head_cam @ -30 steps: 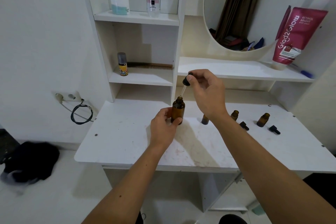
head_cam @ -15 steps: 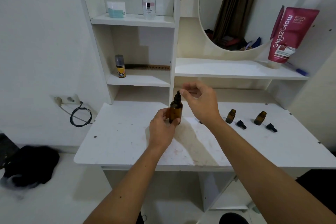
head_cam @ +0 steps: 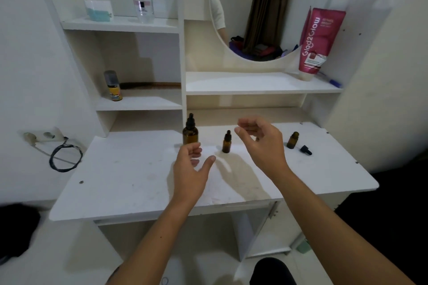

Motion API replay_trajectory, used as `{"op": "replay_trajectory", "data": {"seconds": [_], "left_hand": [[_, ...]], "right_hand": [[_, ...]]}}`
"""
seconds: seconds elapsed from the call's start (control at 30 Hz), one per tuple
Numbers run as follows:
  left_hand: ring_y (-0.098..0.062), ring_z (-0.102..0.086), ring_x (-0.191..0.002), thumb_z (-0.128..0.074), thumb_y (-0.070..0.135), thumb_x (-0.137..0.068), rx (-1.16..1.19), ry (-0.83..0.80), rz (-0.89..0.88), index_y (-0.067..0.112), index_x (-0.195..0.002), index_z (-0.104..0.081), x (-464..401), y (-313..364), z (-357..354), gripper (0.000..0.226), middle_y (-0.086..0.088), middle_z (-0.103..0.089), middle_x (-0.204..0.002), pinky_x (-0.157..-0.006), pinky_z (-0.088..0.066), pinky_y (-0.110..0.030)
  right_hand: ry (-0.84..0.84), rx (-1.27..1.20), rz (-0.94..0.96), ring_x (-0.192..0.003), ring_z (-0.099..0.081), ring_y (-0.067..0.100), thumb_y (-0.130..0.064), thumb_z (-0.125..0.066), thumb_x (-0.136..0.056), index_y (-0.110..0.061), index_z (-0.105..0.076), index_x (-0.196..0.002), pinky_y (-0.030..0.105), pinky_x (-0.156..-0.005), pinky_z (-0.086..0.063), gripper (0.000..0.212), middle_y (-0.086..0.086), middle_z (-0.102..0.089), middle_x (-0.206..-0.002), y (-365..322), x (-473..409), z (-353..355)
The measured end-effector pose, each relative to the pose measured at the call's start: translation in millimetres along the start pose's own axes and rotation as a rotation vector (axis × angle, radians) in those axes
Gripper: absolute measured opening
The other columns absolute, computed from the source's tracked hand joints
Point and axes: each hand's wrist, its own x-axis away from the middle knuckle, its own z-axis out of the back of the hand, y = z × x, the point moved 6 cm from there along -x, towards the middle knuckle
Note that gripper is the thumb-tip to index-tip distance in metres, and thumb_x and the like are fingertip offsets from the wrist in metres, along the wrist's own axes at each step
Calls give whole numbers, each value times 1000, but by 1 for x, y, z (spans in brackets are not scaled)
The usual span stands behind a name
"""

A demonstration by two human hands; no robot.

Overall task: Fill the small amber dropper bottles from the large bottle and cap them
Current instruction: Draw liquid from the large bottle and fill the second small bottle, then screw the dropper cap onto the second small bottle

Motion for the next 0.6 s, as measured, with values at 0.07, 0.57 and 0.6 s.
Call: {"op": "replay_trajectory", "data": {"seconds": [0.07,0.57,0.6], "left_hand": [[-7,-64,-101,-81,35,-87,21,-77,-14,32,-126,-55,6,6,-21,47,15,-63,-116,-79,-50,-11],[-4,-66,-110,-77,29,-92,-4,-357,-59,27,-132,-59,1,22,-115,43,13,-67,-122,-96,-56,-20],[-3,-66,-109,-77,28,-93,-3,-356,-63,27,-131,-59,-2,22,-119,43,12,-68,-122,-96,-56,-19]], "right_hand": [[18,39,-46,-95,-72,4,-26,-78,-93,-20,-73,-115,15,-85,-57,23,-14,-76,-105,19,7,22],[-69,285,-352,-95,-62,10,-30,-82,-89,-18,-69,-124,16,-82,-47,40,-2,-66,-110,128,12,67],[-82,297,-360,-96,-62,12,-30,-82,-88,-16,-70,-124,20,-85,-48,41,-1,-66,-110,130,11,64]]}}
